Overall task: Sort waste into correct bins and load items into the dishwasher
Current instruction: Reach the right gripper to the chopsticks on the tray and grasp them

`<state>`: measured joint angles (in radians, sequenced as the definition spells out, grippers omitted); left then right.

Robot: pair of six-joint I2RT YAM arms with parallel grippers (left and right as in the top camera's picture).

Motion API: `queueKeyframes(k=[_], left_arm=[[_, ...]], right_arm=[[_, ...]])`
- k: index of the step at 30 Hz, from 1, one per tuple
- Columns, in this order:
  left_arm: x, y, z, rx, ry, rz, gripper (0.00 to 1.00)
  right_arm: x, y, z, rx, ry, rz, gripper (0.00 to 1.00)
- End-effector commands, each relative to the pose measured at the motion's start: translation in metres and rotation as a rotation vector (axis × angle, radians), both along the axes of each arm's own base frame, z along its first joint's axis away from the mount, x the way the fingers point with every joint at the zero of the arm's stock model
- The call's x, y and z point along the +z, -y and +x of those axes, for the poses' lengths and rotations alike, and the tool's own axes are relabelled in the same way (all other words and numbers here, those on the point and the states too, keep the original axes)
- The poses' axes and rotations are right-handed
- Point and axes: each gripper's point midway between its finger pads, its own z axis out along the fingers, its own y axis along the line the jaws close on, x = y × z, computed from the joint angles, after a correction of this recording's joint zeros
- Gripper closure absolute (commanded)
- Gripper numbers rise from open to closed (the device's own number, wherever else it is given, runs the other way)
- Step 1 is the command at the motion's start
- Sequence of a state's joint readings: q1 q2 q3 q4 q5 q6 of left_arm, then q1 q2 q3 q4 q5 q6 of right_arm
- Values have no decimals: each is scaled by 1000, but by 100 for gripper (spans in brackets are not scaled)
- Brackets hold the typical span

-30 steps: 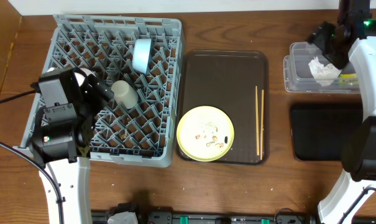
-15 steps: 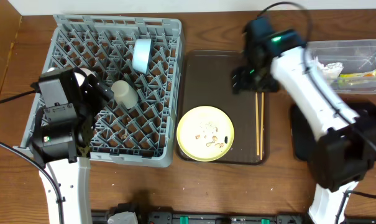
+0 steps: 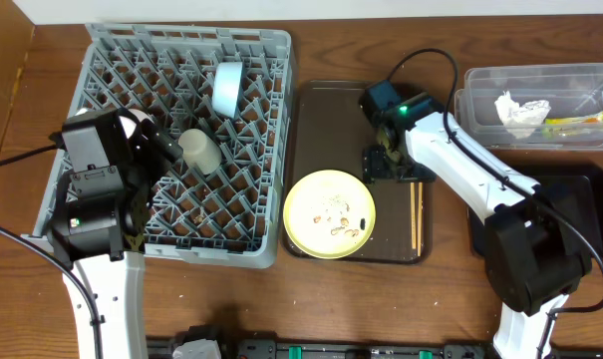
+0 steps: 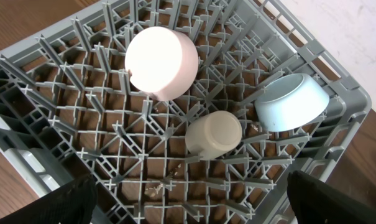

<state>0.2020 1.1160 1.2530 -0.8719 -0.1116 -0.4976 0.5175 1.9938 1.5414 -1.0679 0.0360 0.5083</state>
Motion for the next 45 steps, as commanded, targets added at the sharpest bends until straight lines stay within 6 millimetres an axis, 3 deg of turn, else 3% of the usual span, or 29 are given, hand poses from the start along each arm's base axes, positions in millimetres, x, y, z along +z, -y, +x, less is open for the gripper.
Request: queueKeyframes(k=[1,4,6,8,12,15,18,19,25,34,45], left_arm=[[0,-3,-1,12,-4,5,2],[0,-3,-1,12,-4,5,2],[0,-3,-1,12,-4,5,2],[0,-3,-1,12,-4,5,2],[0,-3,-1,12,-4,5,2],[0,-3,-1,12,-4,5,2],[0,-3,-1,12,-4,5,2],[0,-3,-1,12,-4,5,2],[0,-3,-1,12,-4,5,2],[0,-3,-1,12,-4,5,2],[0,-3,-1,12,-4,5,2]], right_arm=[[6,-31,-14,161,-39,137,16],[11,-65,-27,395,-52,270,16],[11,-70,-29,462,-34,259,16],[7,-60,-22,405,1,161,25],[5,-23,-7,145,58,-30,23],[6,-17,1,99,83,-46,23],[7,-8,10,26,94,-29,34],[7,-4,14,9,93,-20,41],[-6,25,17,-67,68,-39,53],[-44,38,-7,-103,21,-67,52],[-51,27,-10,-93,16,-19,56]])
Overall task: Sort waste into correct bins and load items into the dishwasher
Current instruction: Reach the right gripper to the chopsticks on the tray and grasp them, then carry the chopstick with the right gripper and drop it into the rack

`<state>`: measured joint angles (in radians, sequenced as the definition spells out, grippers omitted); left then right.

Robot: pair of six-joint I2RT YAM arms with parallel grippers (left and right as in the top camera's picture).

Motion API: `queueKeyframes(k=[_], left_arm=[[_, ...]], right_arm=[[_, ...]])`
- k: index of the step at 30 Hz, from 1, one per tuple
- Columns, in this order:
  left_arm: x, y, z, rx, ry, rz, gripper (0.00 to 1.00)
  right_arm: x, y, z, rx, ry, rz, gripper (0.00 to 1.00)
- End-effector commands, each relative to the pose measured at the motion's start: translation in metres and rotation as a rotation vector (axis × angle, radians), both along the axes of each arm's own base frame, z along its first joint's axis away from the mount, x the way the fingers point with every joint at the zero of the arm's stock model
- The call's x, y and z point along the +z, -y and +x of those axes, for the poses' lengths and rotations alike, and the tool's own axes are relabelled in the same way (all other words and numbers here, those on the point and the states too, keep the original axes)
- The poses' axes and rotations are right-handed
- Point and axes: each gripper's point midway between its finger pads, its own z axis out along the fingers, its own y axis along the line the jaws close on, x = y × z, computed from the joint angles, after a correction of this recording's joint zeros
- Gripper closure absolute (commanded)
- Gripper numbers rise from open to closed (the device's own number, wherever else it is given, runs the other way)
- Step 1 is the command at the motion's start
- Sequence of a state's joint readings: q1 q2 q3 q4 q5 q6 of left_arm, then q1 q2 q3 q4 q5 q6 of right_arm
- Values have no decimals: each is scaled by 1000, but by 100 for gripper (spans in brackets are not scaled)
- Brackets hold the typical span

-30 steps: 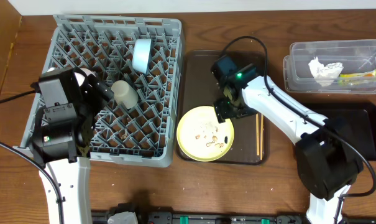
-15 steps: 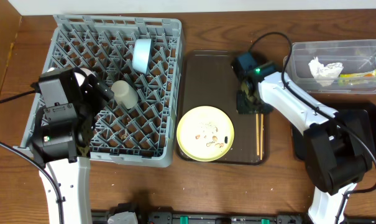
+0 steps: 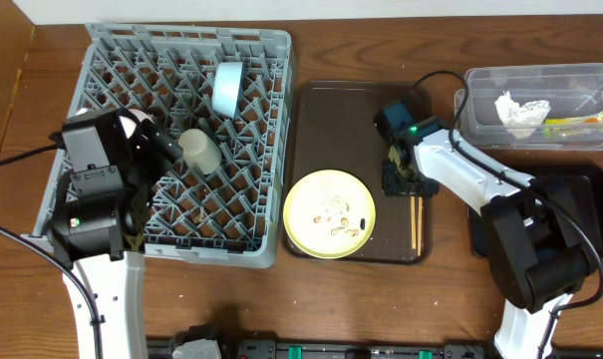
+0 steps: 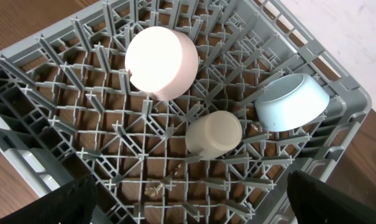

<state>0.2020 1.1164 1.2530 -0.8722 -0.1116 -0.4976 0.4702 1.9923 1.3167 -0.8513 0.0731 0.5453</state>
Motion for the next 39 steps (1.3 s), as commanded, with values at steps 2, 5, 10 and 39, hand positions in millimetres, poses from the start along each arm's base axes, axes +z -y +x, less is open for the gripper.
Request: queueKeyframes(k=[2,5,10,39], left_arm=[[0,-3,-1,12,-3,5,2],[0,-3,-1,12,-3,5,2],[0,-3,-1,12,-3,5,2],[0,-3,-1,12,-3,5,2]], right_arm=[[-1,-4,-5,-7,4,14,56],[-13,1,-15,-35,-13,6,64],[-14,2,-16,-86,-13,8,99],[203,-286,106,-38,592,907,99]])
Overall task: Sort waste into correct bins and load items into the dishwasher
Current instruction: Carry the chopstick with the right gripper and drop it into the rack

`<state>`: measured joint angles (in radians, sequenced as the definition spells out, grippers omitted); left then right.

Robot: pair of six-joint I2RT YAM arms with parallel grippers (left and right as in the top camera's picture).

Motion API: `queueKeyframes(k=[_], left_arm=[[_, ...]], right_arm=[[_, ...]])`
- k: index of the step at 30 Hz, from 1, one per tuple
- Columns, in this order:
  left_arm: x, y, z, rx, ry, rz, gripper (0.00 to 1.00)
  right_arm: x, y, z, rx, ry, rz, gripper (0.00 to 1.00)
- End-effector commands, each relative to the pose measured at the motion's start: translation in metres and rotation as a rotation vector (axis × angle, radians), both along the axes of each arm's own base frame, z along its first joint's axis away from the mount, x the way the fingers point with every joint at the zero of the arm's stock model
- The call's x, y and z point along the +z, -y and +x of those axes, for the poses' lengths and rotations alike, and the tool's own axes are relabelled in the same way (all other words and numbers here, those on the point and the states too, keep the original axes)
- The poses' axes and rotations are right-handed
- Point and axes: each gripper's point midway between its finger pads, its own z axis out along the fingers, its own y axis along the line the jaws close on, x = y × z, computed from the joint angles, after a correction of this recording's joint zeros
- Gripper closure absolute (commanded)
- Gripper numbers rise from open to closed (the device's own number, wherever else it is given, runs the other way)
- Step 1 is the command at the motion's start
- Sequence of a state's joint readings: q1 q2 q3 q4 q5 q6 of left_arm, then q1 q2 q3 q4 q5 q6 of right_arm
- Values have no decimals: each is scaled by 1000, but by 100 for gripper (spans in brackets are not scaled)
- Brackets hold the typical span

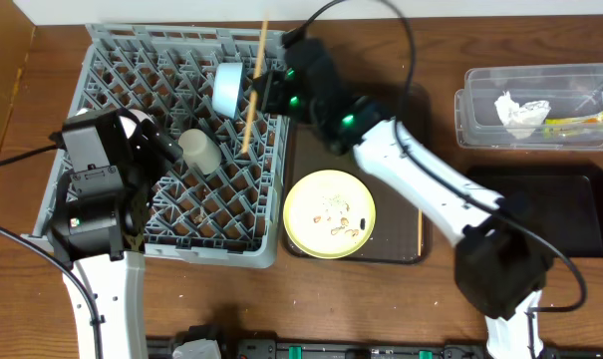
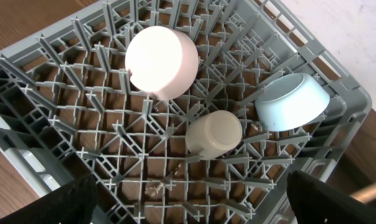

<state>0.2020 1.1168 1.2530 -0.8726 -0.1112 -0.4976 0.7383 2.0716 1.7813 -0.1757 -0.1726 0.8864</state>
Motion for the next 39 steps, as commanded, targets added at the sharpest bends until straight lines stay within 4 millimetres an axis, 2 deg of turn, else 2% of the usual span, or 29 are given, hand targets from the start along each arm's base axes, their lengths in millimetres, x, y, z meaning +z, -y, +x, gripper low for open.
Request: queueKeyframes(k=[1,4,7,11,15,20,23,24,26,27,28,31,34,36,39], left_arm=[[0,-3,-1,12,-2,6,2],[0,-3,-1,12,-3,6,2],[0,-3,-1,12,-3,6,2],[0,-3,-1,12,-3,6,2],[0,-3,-1,12,-2,6,2],[0,-3,-1,12,-3,6,2],[0,-3,-1,12,-3,6,2],[0,-3,-1,12,-2,6,2],[0,-3,-1,12,-3,6,2],[0,-3,-1,12,-2,6,2],[0,-3,-1,12,-3,6,2],[0,-3,-1,12,-3,6,2],[0,-3,-1,12,-2,6,2],[0,-3,-1,12,-2,6,2],[0,-3,-1,12,-3,6,2]], right_arm=[[-23,-6,4,-98,-67,8,99],[-42,-1,8,-143,-73,-50,99],[-49,13,15,-142,-74,-91,99],[-48,21,21,-77,-99,-67,99],[-53,21,22,-50,-71,-98,99],[-73,12,14,-19,-102,-114,99],[-75,9,10,-6,-106,-120,98],[-75,8,9,-1,-103,-123,92],[-75,7,7,5,-100,-127,72],[-76,7,7,5,-103,-130,50],[-76,7,7,4,-104,-130,33],[-72,13,12,2,-102,-122,27],[-55,31,19,8,-63,-146,25],[-39,56,23,-5,-42,-201,23],[-21,109,25,-42,-65,-314,20]])
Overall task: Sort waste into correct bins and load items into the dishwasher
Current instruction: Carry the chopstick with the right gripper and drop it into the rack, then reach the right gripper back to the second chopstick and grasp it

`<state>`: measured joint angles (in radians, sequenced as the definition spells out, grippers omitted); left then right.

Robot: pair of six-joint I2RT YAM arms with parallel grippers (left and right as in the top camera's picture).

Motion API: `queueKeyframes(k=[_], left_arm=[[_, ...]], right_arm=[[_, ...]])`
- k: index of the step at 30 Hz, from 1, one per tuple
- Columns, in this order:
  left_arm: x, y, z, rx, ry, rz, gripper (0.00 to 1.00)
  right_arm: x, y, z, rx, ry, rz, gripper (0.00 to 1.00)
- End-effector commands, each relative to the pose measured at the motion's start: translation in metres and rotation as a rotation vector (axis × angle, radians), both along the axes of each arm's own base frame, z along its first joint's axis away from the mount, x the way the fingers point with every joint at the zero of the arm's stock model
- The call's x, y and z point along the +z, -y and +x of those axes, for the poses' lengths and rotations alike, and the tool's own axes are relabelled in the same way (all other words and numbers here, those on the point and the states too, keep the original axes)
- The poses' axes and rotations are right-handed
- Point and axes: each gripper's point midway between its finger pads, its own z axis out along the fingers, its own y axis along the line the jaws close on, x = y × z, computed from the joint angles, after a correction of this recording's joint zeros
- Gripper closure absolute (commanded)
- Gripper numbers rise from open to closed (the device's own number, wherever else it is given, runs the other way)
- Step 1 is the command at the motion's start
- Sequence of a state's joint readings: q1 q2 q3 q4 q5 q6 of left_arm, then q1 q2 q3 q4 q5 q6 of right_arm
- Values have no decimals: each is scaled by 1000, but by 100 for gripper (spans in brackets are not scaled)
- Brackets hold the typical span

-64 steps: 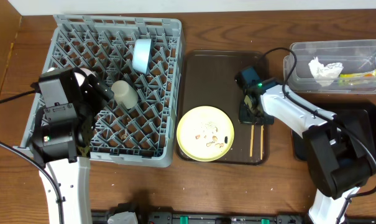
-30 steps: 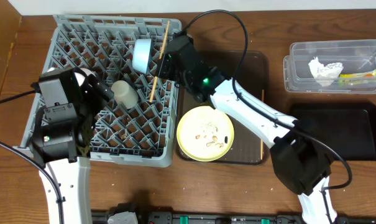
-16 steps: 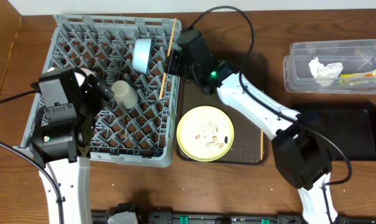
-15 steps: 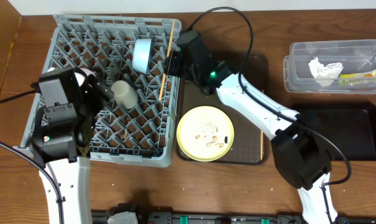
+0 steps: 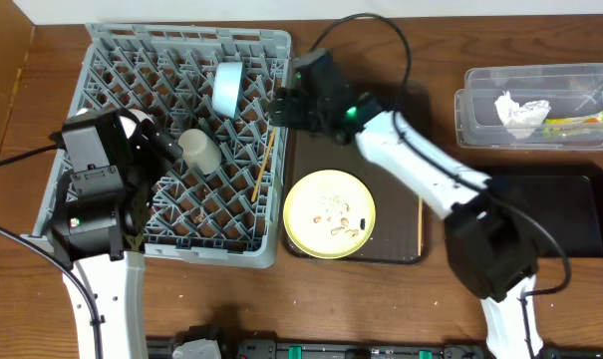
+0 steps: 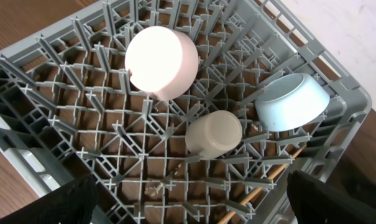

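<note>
The grey dish rack (image 5: pixel 102 60) holds a light-blue bowl (image 5: pixel 226 88), a cream cup (image 5: pixel 199 150) and a pink cup (image 6: pixel 161 61). A wooden chopstick (image 5: pixel 265 165) lies slanted among the tines at the rack's right side, also in the left wrist view as the chopstick (image 6: pixel 271 177). My right gripper (image 5: pixel 280 108) hovers just above its upper end and looks open, apart from it. A second chopstick (image 5: pixel 420 221) lies on the dark tray (image 5: pixel 351 110). The yellow plate (image 5: pixel 329 213) with crumbs sits on that tray. My left gripper (image 6: pixel 191 186) hangs wide open over the rack.
A clear bin (image 5: pixel 480 100) with crumpled paper and wrappers stands at the back right. A black bin (image 5: pixel 580 214) lies at the right edge. The left arm covers the rack's left side.
The chopstick that my right gripper held up over the rack's back right now lies in the rack. The gripper has let go and sits lower, at the rack's right edge. Left arm unchanged.
My right gripper stood on the tray beside two chopsticks, then at their upper ends. Then it held one chopstick above the rack, with the other left on the tray. Now that chopstick rests among the rack's tines. The left gripper stayed open throughout.
</note>
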<state>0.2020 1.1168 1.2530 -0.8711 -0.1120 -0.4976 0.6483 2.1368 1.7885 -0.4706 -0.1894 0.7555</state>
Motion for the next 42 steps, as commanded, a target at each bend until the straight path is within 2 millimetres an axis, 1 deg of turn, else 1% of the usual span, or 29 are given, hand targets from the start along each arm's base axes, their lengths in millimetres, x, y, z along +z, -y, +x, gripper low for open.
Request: queueKeyframes(k=[1,3,4,5,6,7,8,9,10,11,13,14,17,19,23,26,35,40,42], left_arm=[[0,-3,-1,11,-4,5,2],[0,-3,-1,11,-4,5,2],[0,-3,-1,11,-4,5,2],[0,-3,-1,12,-4,5,2],[0,-3,-1,11,-4,5,2],[0,-3,-1,11,-4,5,2],[0,-3,-1,11,-4,5,2],[0,-3,-1,11,-4,5,2],[0,-3,-1,12,-4,5,2],[0,-3,-1,11,-4,5,2],[0,-3,-1,11,-4,5,2],[0,-3,-1,11,-4,5,2],[0,-3,-1,12,-4,5,2],[0,-3,-1,11,-4,5,2],[0,-3,-1,11,-4,5,2],[0,-3,-1,11,-4,5,2],[0,-3,-1,12,-4,5,2],[0,-3,-1,12,-4,5,2],[0,-3,-1,11,-4,5,2]], right_arm=[[70,75,17,-46,100,-102,19],[59,130,5,-103,0,-246,19],[46,160,-5,-134,-74,-338,19],[30,191,-21,-154,-167,-443,21],[24,198,-28,-151,-199,-472,23],[14,209,-40,-138,-256,-512,25],[4,215,-50,-128,-299,-537,31],[-2,217,-54,-126,-316,-549,38],[-14,223,-61,-126,-336,-592,52],[-23,229,-64,-136,-345,-631,56],[-48,244,-76,-189,-391,-683,55],[-60,247,-80,-191,-405,-683,55],[-83,250,-88,-187,-423,-689,55],[-92,247,-93,-165,-433,-671,57],[-106,237,-98,-122,-444,-612,56],[-112,237,-100,-126,-442,-610,56],[-120,240,-102,-129,-437,-624,53],[-128,239,-100,-130,-416,-613,53],[-134,238,-103,-125,-419,-598,53]])
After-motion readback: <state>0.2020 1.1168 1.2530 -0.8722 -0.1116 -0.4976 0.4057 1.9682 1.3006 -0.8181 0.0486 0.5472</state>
